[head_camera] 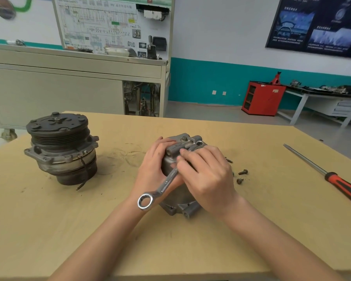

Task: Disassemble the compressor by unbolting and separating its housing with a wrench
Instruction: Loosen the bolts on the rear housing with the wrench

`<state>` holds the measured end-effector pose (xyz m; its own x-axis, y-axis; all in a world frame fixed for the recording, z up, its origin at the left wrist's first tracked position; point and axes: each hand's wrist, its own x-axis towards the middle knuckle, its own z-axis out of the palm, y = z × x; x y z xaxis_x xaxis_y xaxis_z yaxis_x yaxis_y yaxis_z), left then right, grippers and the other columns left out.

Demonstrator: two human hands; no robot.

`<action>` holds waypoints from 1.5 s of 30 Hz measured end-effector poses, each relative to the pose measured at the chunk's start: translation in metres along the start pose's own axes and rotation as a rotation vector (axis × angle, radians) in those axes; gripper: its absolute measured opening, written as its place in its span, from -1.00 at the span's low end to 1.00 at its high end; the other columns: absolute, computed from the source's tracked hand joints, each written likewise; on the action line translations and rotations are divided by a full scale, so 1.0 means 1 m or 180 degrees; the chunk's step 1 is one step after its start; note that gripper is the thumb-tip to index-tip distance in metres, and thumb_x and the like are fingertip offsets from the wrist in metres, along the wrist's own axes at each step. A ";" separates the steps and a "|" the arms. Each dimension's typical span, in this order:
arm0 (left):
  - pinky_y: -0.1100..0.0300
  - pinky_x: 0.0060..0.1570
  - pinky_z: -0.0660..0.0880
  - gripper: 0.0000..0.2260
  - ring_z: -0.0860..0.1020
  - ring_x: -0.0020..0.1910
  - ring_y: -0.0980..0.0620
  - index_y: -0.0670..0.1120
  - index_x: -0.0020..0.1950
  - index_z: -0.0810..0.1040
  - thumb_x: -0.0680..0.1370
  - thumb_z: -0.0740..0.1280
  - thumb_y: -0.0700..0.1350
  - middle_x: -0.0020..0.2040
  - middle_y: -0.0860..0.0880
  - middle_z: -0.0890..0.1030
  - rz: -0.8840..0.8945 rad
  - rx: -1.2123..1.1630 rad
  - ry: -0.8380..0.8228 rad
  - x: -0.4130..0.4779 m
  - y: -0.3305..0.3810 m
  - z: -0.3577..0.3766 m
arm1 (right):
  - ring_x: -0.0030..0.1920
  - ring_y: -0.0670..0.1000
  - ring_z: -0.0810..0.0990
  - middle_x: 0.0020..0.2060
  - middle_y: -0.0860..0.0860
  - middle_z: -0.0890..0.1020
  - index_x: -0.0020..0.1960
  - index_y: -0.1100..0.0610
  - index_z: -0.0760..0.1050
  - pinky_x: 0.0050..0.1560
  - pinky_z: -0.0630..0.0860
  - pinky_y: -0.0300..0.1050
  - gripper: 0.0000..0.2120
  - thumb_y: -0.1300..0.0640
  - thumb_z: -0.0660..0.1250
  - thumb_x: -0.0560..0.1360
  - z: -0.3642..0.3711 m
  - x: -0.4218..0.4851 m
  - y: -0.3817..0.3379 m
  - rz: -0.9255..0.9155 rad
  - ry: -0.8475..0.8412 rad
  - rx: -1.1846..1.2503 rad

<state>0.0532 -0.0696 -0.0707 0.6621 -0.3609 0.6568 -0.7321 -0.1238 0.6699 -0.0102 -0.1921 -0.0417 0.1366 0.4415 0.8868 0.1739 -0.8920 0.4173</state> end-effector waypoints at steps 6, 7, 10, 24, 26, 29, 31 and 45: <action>0.55 0.28 0.17 -0.54 0.24 0.40 0.35 0.30 0.19 0.36 0.33 0.40 0.24 0.22 0.47 0.37 0.0130 0.0139 0.0091 0.002 -0.013 0.002 | -0.32 0.12 0.60 -0.31 0.11 0.65 -0.31 0.24 0.59 -0.24 0.48 -0.08 -0.83 0.32 0.38 0.46 -0.004 0.001 0.003 0.0530 0.0068 0.0107; 0.54 0.28 0.17 -0.53 0.23 0.40 0.38 0.31 0.20 0.36 0.34 0.41 0.23 0.23 0.50 0.36 0.0163 0.0165 0.0111 0.002 -0.014 0.003 | -0.32 0.13 0.59 -0.31 0.11 0.64 -0.31 0.24 0.58 -0.24 0.46 -0.08 -0.82 0.30 0.36 0.47 -0.005 0.003 0.003 0.0612 0.0047 0.0142; 0.45 0.34 0.20 -0.53 0.25 0.36 0.43 0.32 0.21 0.35 0.36 0.42 0.14 0.23 0.49 0.37 0.0328 0.0151 0.0201 0.002 -0.016 0.005 | -0.32 0.13 0.56 -0.31 0.11 0.62 -0.29 0.23 0.58 -0.22 0.41 -0.06 -0.86 0.32 0.37 0.44 -0.006 0.004 -0.002 0.0760 -0.0127 0.0101; 0.16 0.38 0.28 -0.40 0.29 0.41 0.17 0.14 0.24 0.38 0.29 0.48 0.28 0.22 0.38 0.34 -0.0126 0.0215 -0.0055 0.000 0.003 -0.002 | -0.08 0.06 0.67 -0.10 0.08 0.68 -0.11 0.25 0.60 -0.04 0.57 -0.08 -0.93 0.25 0.43 0.44 -0.021 -0.026 0.042 0.1498 -0.0002 0.2148; 0.16 0.38 0.28 -0.35 0.30 0.42 0.14 0.05 0.28 0.42 0.27 0.40 0.32 0.25 0.27 0.39 -0.0169 0.0192 -0.0049 0.000 0.003 -0.002 | 0.03 0.05 0.66 -0.07 0.02 0.70 -0.09 0.15 0.57 0.06 0.54 -0.11 -0.97 0.25 0.38 0.48 -0.022 -0.036 0.053 0.2283 -0.0047 0.2885; 0.12 0.39 0.28 -0.33 0.31 0.41 0.14 0.01 0.28 0.44 0.27 0.39 0.31 0.28 0.17 0.42 -0.0219 0.0153 -0.0062 -0.001 0.004 -0.003 | 0.05 0.08 0.62 -0.04 0.05 0.69 -0.12 0.07 0.60 0.01 0.50 -0.15 -0.92 0.20 0.33 0.47 -0.016 -0.045 0.075 0.3119 -0.0151 0.3887; 0.07 0.39 0.29 -0.36 0.32 0.42 0.12 0.00 0.29 0.44 0.29 0.45 0.24 0.29 0.16 0.42 -0.0250 0.0157 -0.0068 -0.001 0.005 -0.003 | -0.08 0.06 0.61 -0.04 0.13 0.67 -0.15 0.08 0.62 -0.09 0.51 -0.15 -0.86 0.23 0.29 0.48 -0.009 -0.041 0.091 0.3589 -0.0295 0.4894; 0.04 0.39 0.32 -0.40 0.30 0.40 0.17 0.11 0.29 0.39 0.31 0.44 0.22 0.26 0.28 0.37 -0.0322 0.0164 -0.0162 -0.001 0.007 -0.005 | -0.26 -0.03 0.63 -0.23 0.07 0.69 -0.06 0.21 0.48 -0.25 0.53 -0.26 -0.89 0.27 0.18 0.56 0.038 0.003 0.105 0.4409 0.0074 0.5055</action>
<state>0.0482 -0.0658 -0.0652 0.7249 -0.3906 0.5675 -0.6701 -0.2087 0.7124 0.0452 -0.2810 -0.0027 0.8686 -0.2900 0.4019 0.4780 0.2759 -0.8339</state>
